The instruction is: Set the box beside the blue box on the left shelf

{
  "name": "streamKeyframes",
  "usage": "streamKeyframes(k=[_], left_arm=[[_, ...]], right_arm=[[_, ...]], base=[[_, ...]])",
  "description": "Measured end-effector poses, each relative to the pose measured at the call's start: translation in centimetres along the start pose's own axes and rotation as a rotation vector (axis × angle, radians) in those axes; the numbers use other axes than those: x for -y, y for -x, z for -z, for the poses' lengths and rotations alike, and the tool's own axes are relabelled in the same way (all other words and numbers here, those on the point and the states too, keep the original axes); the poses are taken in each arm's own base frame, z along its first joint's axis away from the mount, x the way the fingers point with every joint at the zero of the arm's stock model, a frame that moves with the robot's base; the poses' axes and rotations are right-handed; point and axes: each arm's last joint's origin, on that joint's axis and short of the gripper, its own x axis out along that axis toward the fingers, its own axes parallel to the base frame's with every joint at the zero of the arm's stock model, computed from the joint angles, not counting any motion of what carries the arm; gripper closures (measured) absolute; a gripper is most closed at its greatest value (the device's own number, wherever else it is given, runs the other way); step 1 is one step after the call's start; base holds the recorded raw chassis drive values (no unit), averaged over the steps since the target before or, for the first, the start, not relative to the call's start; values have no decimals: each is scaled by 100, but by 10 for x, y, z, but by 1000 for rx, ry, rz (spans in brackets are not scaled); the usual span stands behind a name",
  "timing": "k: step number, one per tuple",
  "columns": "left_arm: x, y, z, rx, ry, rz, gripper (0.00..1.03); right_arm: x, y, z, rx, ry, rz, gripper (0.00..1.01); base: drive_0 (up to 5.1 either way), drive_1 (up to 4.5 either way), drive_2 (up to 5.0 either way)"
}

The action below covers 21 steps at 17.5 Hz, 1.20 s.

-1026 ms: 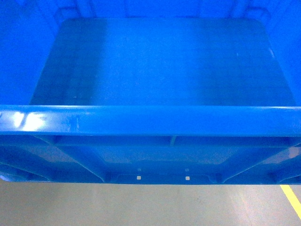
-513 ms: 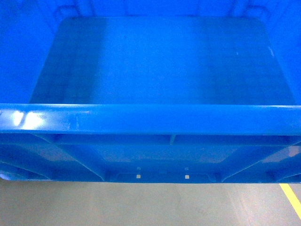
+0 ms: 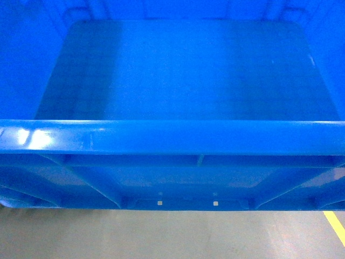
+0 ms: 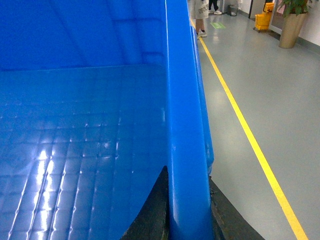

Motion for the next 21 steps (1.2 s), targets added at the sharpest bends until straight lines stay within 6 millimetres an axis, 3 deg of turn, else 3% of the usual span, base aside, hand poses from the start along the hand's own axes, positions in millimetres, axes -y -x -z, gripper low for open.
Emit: streamKeyframes(k=[21], left_arm=[[0,0,0,0,1,-2,92]], right_arm=[[0,0,0,-1,1,1,93]], base=[[7,421,-406]])
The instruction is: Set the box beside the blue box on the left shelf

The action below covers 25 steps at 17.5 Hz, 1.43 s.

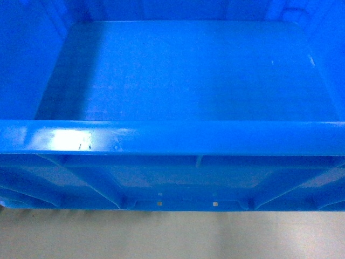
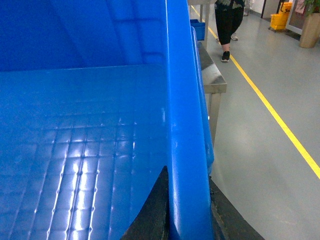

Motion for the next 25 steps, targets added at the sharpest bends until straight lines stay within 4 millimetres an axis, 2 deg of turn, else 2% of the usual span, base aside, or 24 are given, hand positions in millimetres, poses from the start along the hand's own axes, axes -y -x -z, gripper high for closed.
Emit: streamKeyframes(k=[12,25], left_arm=[[0,0,0,2,1,2,92],[0,0,0,0,1,0,92]], right_arm=[[0,0,0,2,-1,1,93],[0,0,0,0,0,1,93]], base=[[7,421,-406],[-501,241,241]])
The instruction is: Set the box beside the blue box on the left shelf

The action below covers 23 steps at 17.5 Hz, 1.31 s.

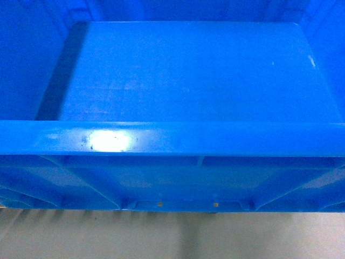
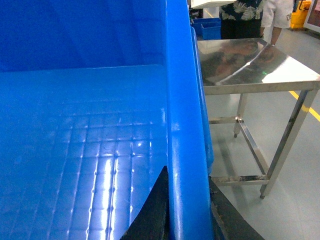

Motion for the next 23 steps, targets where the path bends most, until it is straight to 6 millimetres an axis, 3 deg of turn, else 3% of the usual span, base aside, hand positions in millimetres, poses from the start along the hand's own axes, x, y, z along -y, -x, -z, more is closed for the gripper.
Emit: streamKeyframes(k=[23], left_arm=[[0,0,0,0,-1,0,92]], right_arm=[[0,0,0,0,0,0,93]], base=[[-501,244,244]])
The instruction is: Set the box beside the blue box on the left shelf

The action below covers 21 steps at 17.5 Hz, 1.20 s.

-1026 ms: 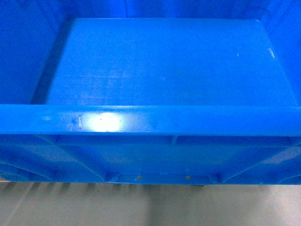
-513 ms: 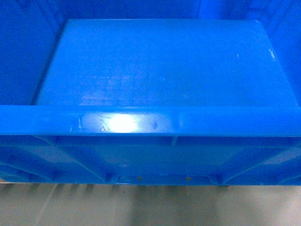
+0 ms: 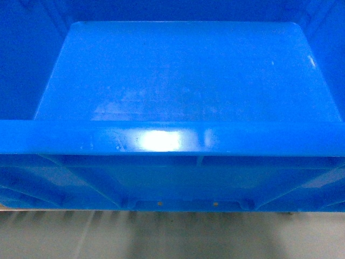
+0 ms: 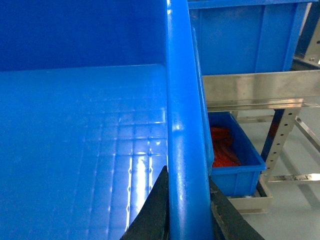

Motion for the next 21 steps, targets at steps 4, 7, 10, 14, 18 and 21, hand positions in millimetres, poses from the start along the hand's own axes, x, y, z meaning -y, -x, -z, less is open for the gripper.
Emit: streamKeyframes(k=[4,7,10,14,18,21], left_arm=[[0,0,0,0,0,1,92],[0,0,0,1,0,0,92],[0,0,0,1,1,0,92],[0,0,0,1,0,-2,92],[0,0,0,2,1,-1,92],[0,0,0,2,1,-1,92]], right_arm=[[0,0,0,0,0,0,93],[0,0,0,1,0,0,93],[0,0,0,3,0,0,93],[-1,0,0,3,0,-5,93],[0,0,0,2,0,-2,93],[0,0,0,2,0,-2,93]], base=[[-502,243,243],[-494,251,251],[-330,167,167],[0,0,0],[0,0,0],[0,0,0]])
